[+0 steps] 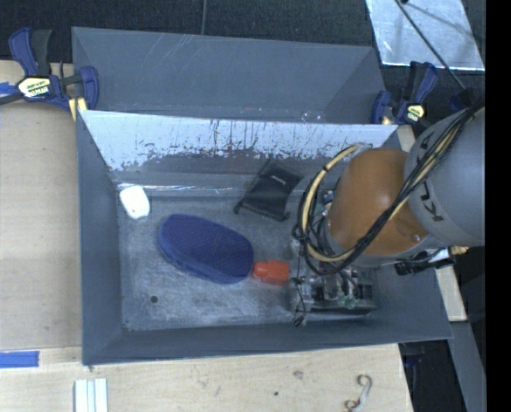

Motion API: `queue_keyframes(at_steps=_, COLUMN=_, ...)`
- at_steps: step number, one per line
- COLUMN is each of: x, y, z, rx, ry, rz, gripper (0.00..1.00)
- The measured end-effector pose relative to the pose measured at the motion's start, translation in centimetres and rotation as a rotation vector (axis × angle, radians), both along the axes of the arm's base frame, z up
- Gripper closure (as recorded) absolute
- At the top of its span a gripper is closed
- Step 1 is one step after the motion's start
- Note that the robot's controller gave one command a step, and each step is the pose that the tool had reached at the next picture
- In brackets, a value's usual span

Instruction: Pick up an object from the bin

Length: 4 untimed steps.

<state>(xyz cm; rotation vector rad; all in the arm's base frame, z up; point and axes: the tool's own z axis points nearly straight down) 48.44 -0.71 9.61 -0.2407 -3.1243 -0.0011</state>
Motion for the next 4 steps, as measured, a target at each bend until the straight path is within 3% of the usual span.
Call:
queue_keyframes(at_steps=1, x=1.0, y=4.0, z=-2.4, rx=0.004, ry=-0.013, rz=0.346, gripper=0.00)
queue_keyframes(at_steps=2, x=6.6, y=0.9, z=-2.4, rx=0.004, ry=-0.011, rz=0.514, gripper=0.00)
queue_keyframes(at_steps=3, x=6.7, y=0.7, z=-2.3, rx=-0.001, ry=-0.016, rz=0.513, gripper=1.00)
queue_keyframes(at_steps=4, x=9.6, y=2.3, z=12.6, rx=-0.002, ry=-0.020, rz=0.740, gripper=1.00)
